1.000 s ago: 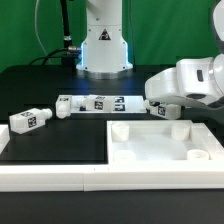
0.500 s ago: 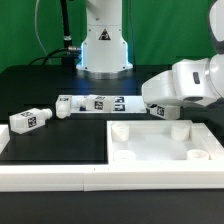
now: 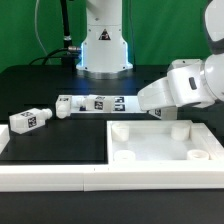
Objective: Assemble one leg
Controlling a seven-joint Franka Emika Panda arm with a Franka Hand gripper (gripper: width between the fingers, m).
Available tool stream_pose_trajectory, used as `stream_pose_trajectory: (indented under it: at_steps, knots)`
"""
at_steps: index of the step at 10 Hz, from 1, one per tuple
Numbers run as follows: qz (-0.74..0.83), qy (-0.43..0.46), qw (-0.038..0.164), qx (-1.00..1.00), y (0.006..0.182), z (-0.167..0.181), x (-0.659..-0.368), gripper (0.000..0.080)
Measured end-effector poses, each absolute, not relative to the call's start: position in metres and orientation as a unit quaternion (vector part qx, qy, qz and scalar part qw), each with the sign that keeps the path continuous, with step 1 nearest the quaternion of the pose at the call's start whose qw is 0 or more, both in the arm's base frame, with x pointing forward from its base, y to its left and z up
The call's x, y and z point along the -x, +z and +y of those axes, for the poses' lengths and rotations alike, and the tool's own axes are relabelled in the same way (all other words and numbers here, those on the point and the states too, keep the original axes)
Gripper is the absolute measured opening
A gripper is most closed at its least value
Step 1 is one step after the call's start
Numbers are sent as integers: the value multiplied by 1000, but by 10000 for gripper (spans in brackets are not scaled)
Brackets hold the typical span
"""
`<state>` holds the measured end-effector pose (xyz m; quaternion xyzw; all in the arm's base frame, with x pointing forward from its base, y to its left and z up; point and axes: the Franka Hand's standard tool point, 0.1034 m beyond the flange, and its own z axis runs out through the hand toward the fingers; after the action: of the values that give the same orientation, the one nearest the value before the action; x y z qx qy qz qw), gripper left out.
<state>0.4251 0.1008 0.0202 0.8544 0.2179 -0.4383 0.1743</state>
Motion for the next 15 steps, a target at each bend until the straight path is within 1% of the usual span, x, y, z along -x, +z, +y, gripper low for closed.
stream_pose_trajectory:
  at_steps: [1,2,3,5,7,8,9,12,13,14,15]
  knots:
    - [203,-439,180,-857,20,101,-424,649]
    - [175,-437,195,-861,17,101,-424,649]
    - [155,-435,202,-864,12,100,-425,649]
    - [139,-434,206,-866,11,94,-426,649]
    - [138,-434,206,-866,11,93,-426,389]
    - [137,-434,205,-866,11,92,-427,389]
    - [136,-434,205,-867,11,91,-427,284]
    - [134,-435,203,-867,12,88,-428,284]
    - [129,-434,198,-869,28,85,-435,284]
    - [131,-421,181,-879,49,81,-448,284]
    - [122,-402,157,-894,74,74,-464,284]
